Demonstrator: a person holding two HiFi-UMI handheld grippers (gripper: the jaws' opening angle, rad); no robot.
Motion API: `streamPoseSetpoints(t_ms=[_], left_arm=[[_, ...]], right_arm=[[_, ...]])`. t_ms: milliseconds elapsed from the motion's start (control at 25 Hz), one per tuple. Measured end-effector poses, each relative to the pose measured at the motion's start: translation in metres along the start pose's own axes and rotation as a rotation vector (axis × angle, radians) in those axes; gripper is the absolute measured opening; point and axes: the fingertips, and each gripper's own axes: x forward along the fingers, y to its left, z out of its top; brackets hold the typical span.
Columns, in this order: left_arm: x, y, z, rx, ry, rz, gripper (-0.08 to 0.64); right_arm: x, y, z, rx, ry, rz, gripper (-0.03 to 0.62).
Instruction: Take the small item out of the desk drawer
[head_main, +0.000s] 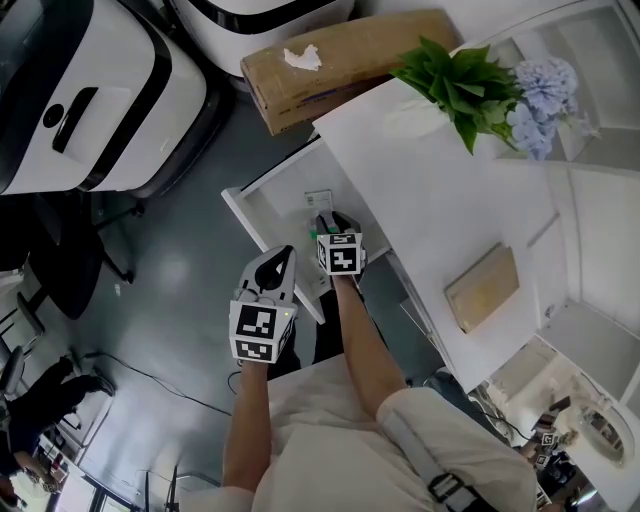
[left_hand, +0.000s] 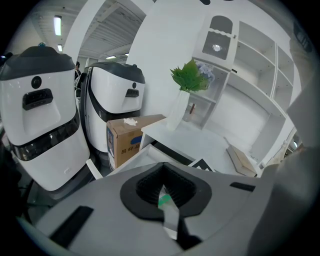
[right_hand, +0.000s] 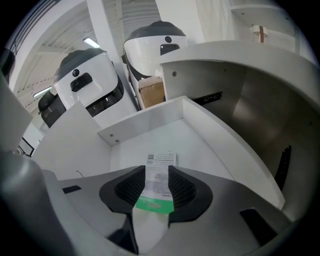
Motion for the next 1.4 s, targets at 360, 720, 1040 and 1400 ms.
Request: streamPoseSetpoints(t_ms=[360,720,1040,1400], left_arm=[[-0.001,0.016,-0.026,-0.025,0.044,0.019,0.015],[0.0,0.024,-0.033,-0.069,0.036,0.024,0.015],[-0.009,0.031,-0.038,-0.082,0.022,0.031,0.015],[-0.016,0.028,-0.043,-0.094,0.013,0.021,0.015]], right_arm=[[0.032,-0.006,-0.012,0.036,0.055,-0.015,0.336],[0.061,0.0,-0.013,0.048,0.094,-0.033,0.385],[0.063,0.0,-0.019,-0.045,0.138,-0.095,0.374],[0.062,0.0,-0.019,-0.031,0.12,-0.088,0.365]])
